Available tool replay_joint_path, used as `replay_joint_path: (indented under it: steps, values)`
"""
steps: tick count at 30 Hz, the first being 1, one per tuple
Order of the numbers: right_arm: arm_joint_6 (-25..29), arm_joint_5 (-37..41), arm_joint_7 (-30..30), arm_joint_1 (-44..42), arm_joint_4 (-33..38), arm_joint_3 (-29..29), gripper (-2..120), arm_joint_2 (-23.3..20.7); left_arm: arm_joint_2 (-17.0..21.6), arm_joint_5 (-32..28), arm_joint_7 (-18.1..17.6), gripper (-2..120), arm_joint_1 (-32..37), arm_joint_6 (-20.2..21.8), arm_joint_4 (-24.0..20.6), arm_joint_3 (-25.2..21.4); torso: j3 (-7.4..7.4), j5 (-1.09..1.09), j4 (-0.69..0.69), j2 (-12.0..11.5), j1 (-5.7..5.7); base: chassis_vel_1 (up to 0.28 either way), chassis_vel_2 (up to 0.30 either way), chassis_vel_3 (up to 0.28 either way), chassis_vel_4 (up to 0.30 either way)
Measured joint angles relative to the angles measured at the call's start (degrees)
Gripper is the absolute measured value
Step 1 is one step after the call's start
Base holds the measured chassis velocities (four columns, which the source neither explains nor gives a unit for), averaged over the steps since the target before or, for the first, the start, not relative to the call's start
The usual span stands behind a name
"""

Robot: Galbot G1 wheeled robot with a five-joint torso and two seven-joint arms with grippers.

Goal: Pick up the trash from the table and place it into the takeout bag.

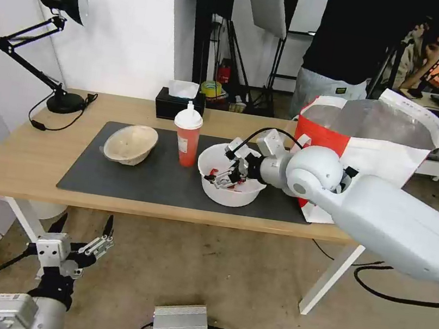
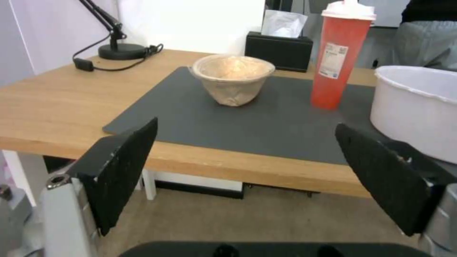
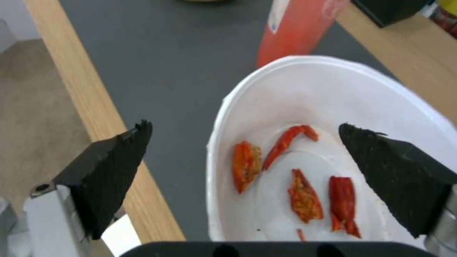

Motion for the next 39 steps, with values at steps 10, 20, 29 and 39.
replay_joint_path:
  steps: [10,20,29,39]
  values:
    - [-0.59,-0.25,-0.51,1.08,-0.76,-1.75,100,1.27,0.03,0.01,-0.72,100,-0.42,0.08,0.52,-0.07,0.0,0.0,0.0,0.0,0.0,0.0,0.0,0.0,0.0]
    - [-0.59,-1.17,-0.65,0.67,-1.28,-2.79,100,1.96,-0.36,-0.18,-1.33,100,-0.85,0.08,0.96,0.53,0.0,0.0,0.0,0.0,0.0,0.0,0.0,0.0,0.0]
    - [-0.59,-2.81,-1.38,-0.12,-2.37,-2.76,100,2.03,-0.54,-0.48,-1.39,100,-1.29,-0.02,1.66,0.82,0.0,0.0,-0.01,0.0,0.0,0.0,0.0,0.0,0.0]
    - [-0.58,-4.4,-2.54,-0.33,-4.43,-2.77,100,2.52,-0.23,-0.55,-1.41,100,-1.72,-0.04,2.3,1.2,0.0,0.0,-0.01,-0.01,0.0,0.0,0.0,0.0,0.0]
